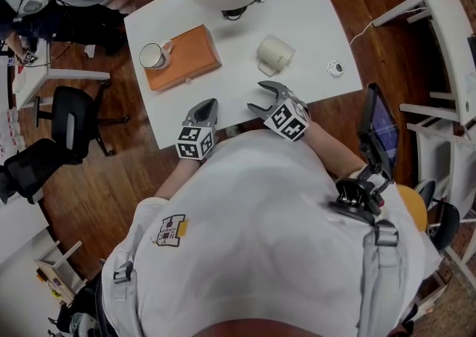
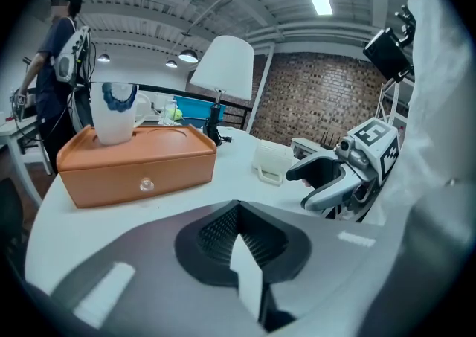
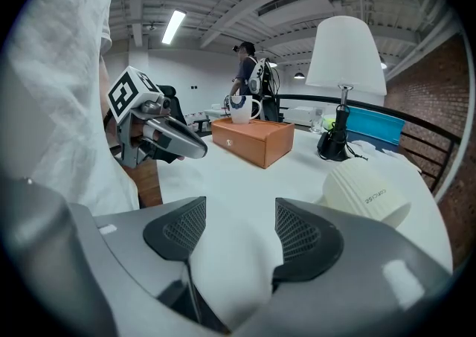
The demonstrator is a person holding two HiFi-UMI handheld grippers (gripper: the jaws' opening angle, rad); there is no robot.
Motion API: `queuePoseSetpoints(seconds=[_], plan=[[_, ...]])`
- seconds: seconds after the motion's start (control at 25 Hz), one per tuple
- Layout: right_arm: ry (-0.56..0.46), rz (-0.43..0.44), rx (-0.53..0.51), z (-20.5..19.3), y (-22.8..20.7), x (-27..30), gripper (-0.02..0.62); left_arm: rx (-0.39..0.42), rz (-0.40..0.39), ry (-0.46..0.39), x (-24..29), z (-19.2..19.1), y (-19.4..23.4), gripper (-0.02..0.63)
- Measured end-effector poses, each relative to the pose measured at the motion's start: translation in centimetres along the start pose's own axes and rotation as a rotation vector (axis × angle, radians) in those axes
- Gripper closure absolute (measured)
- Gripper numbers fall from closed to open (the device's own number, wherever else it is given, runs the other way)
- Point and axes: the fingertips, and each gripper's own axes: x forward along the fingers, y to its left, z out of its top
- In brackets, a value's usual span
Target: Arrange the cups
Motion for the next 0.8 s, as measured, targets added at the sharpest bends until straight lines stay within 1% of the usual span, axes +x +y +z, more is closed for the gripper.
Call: queuePoseSetpoints(seconds=[0.2, 0.4, 0.72, 0.8], plan=[[0.0, -0.002, -0.003, 0.1, -0.2, 0.2, 0.304, -0.027, -0.002, -0.036, 0.0, 0.6, 0.1, 0.602], [0.003, -0.003, 0.001, 0.1, -0.3, 0.3, 0.304, -0.036, -0.001, -0.045, 0.2, 0.8, 0.3, 0.602], [0.004, -0.011, 0.013, -0.1, -0.9, 0.3, 0.304, -0.033, -0.006, -0.046, 0.8, 1.2, 0.3, 0.603], [0.004, -0.018, 0.038, -0.3, -1.3, 0.2, 0.304, -0.025, -0.014, -0.051, 1.2, 1.6, 0.2, 0.603]])
